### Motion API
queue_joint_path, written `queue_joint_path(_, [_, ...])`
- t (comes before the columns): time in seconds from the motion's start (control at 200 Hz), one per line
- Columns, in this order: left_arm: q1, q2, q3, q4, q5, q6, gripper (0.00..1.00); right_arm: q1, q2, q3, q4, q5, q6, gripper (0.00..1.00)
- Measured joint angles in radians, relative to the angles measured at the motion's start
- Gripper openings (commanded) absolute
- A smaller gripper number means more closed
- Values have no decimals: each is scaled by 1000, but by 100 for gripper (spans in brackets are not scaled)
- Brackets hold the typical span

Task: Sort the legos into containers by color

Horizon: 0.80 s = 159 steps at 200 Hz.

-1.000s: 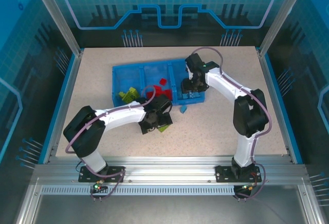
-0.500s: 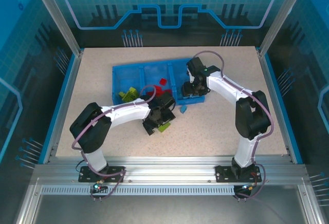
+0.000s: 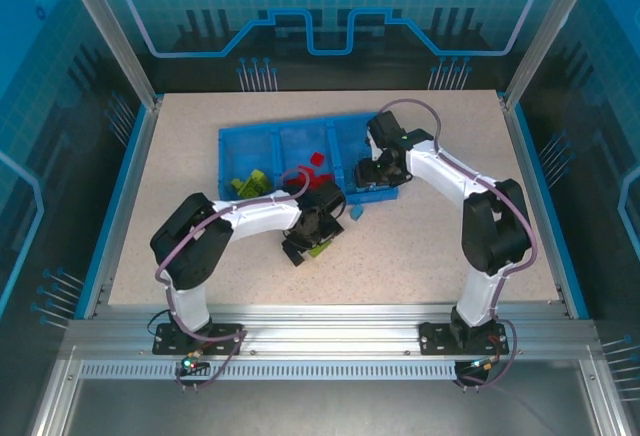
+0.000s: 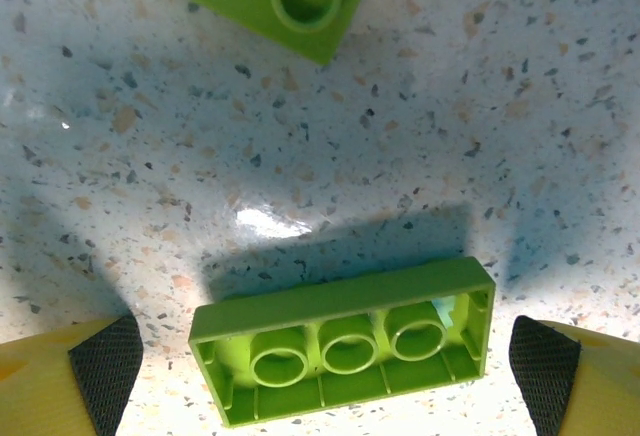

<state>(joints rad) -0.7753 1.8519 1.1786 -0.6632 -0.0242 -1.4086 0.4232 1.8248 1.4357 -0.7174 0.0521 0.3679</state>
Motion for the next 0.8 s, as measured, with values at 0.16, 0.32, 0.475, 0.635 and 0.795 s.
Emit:
queue_joint_path(0.16, [0, 16, 15, -23, 0, 3, 92, -2, -2, -13, 9, -8, 3, 64])
queue_joint_path(0.32, [0, 16, 7, -39, -1, 24, 79, -3, -11, -25, 16, -14, 3, 65])
queue_joint_path(0.475, [0, 16, 3, -42, -1, 24, 75, -5, -18, -30, 20, -19, 5, 65])
queue_joint_path(0.635, [0, 14, 3, -51, -5, 36, 71, -6, -27, -40, 23, -19, 10, 65])
queue_joint_path(0.795, [-2, 7, 3, -51, -17, 66, 73, -8, -49, -53, 22, -18, 14, 65])
